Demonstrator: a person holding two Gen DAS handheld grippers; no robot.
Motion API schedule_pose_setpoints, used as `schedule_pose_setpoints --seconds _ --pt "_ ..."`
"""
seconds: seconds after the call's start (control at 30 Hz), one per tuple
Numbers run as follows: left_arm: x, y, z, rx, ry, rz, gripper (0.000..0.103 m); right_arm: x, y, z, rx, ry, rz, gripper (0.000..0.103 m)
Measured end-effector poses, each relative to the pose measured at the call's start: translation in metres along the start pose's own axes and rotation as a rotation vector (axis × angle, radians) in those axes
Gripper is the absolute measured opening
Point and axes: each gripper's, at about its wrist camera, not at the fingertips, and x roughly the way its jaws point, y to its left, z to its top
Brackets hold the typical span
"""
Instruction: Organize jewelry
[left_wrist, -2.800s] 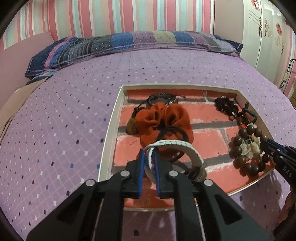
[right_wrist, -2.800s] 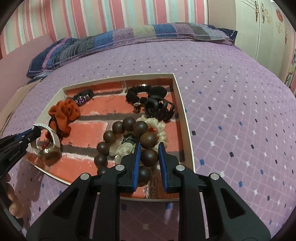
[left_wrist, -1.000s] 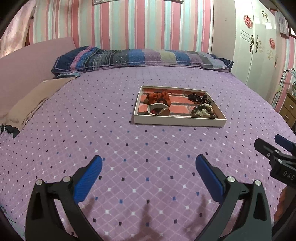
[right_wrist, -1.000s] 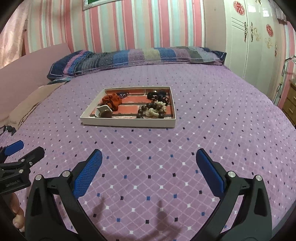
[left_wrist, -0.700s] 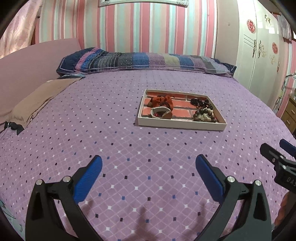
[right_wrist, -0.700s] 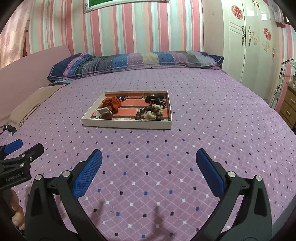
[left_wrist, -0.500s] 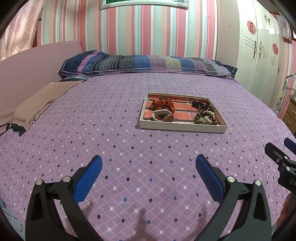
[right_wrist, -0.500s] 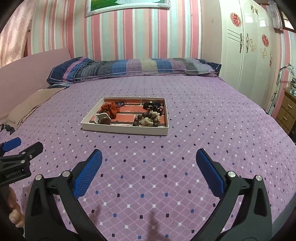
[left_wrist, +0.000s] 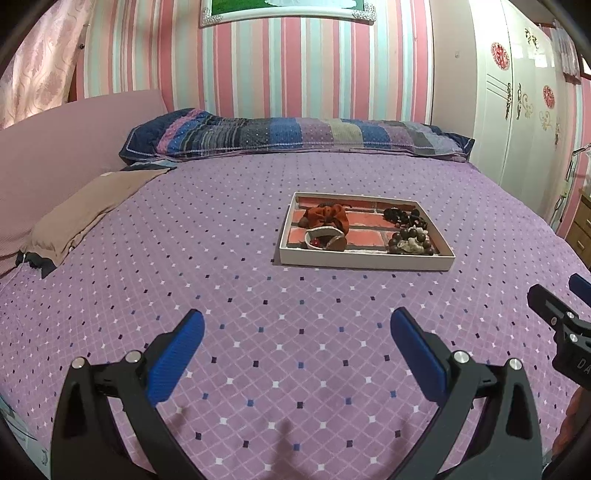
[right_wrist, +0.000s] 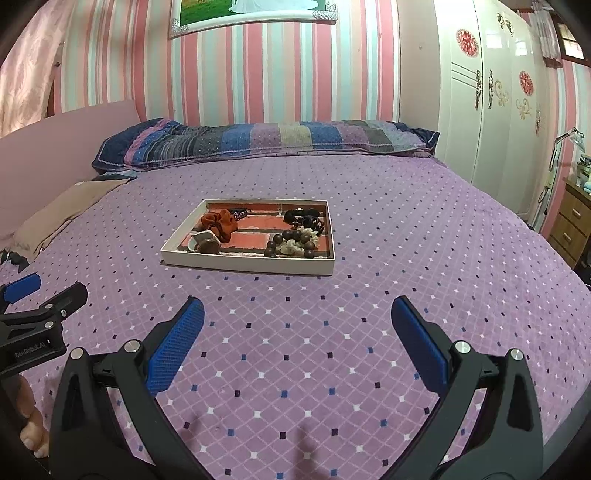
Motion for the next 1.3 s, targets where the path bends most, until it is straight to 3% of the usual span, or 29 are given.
schedule_pose_setpoints --seconds 1.3 --pt "-0.0017 -0.0086 0.0022 0.026 -0.008 0.0 0.099 -0.0031 -0.0029 0.0039 0.017 -0.011 0.0 0.099"
